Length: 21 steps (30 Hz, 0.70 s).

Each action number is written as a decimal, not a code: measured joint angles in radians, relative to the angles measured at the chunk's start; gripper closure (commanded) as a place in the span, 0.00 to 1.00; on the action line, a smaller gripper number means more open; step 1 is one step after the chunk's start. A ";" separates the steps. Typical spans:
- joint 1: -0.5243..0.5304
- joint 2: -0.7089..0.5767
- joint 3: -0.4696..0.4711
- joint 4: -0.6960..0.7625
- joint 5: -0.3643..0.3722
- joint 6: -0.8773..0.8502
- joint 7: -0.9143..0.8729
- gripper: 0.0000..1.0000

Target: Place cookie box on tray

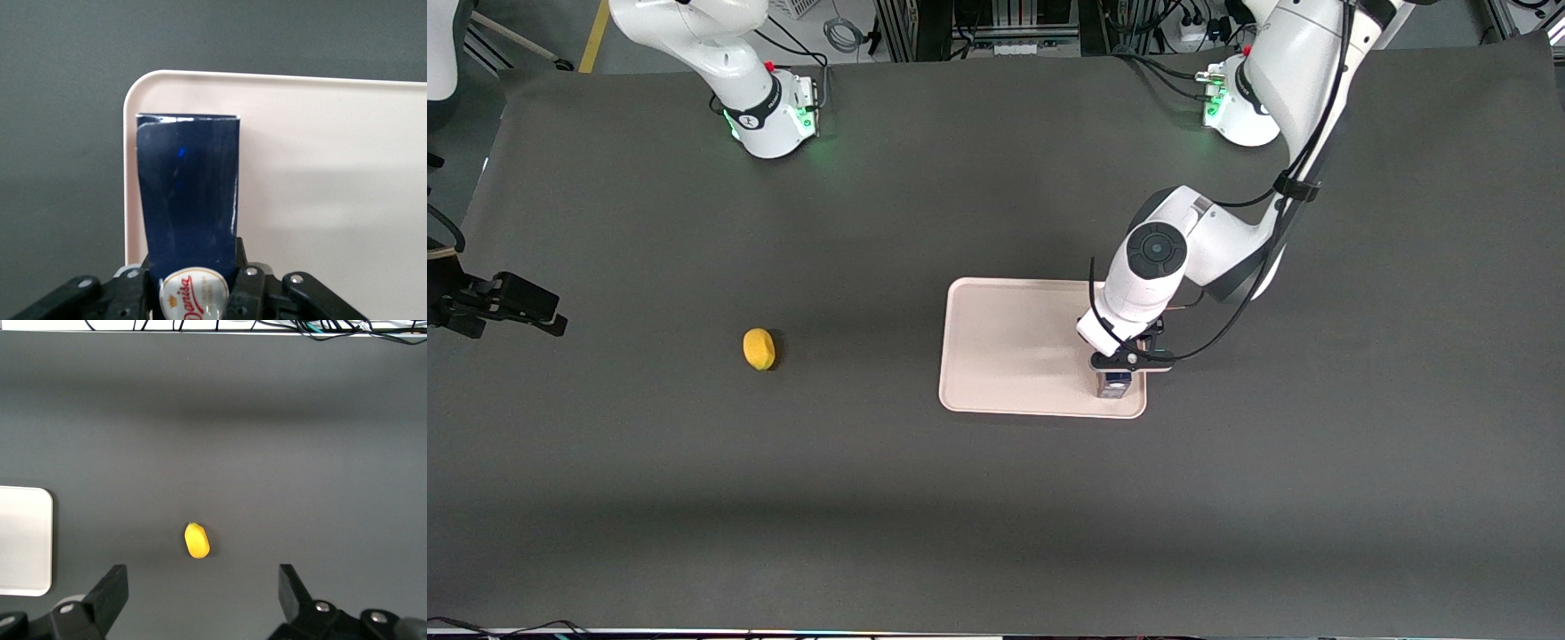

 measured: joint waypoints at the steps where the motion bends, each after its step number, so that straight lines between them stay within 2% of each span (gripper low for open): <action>1: -0.001 0.001 0.001 0.000 0.002 0.001 -0.002 0.37; 4: -0.002 0.003 0.009 0.000 0.005 0.002 -0.003 0.23; 12: -0.002 0.003 0.017 0.000 0.005 0.006 -0.004 0.01; 21: -0.002 -0.009 0.017 0.009 0.005 0.007 -0.007 0.00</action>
